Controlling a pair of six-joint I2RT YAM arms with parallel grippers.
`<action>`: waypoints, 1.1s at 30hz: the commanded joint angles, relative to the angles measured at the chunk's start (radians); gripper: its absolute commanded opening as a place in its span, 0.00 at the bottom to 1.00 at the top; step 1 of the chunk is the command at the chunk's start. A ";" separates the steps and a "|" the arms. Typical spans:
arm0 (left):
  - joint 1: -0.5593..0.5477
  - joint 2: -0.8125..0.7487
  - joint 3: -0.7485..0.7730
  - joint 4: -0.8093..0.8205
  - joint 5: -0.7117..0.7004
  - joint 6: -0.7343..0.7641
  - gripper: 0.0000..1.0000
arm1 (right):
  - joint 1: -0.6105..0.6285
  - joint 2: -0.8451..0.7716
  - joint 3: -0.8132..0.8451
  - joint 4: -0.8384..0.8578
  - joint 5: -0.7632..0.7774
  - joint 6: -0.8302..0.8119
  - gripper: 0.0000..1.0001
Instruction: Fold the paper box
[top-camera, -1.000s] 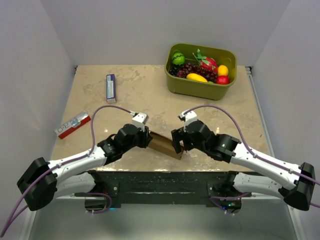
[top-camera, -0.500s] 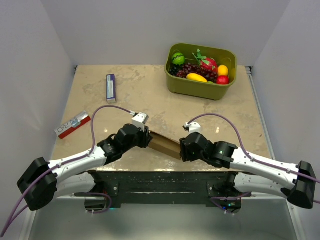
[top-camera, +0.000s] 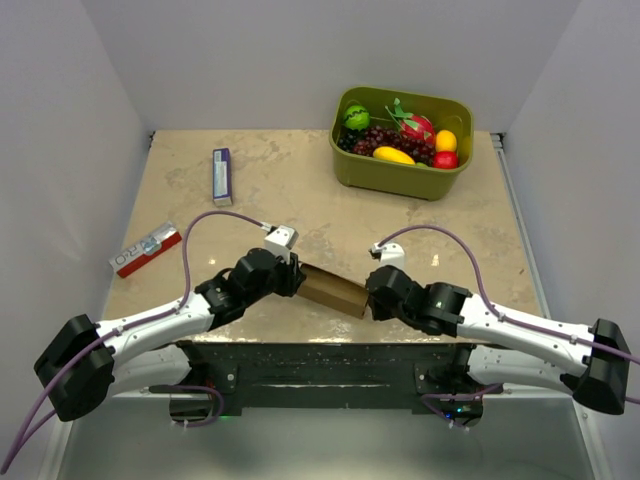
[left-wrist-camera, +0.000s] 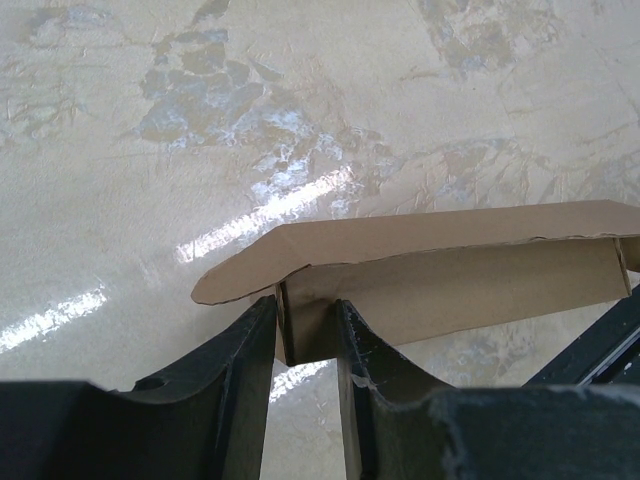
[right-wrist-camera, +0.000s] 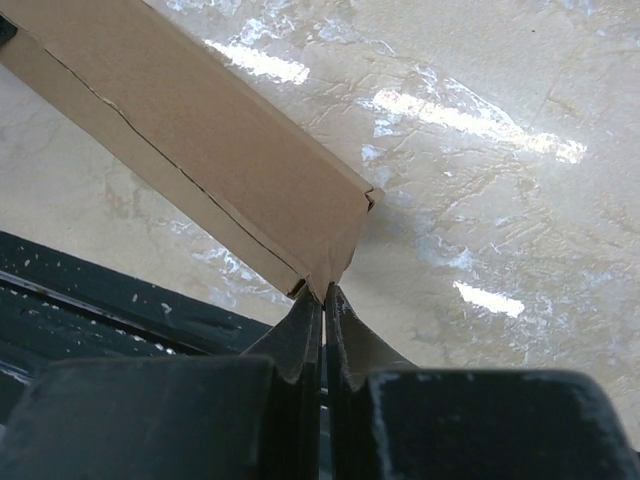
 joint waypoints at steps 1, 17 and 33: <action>-0.007 0.007 0.007 -0.026 -0.015 0.011 0.34 | 0.004 0.007 0.057 -0.040 0.043 0.011 0.00; -0.037 0.064 0.056 -0.064 -0.084 0.043 0.33 | 0.001 0.030 0.164 -0.079 -0.035 0.014 0.00; -0.112 0.084 0.063 -0.064 -0.124 0.111 0.32 | -0.071 -0.065 0.048 0.065 -0.059 0.045 0.00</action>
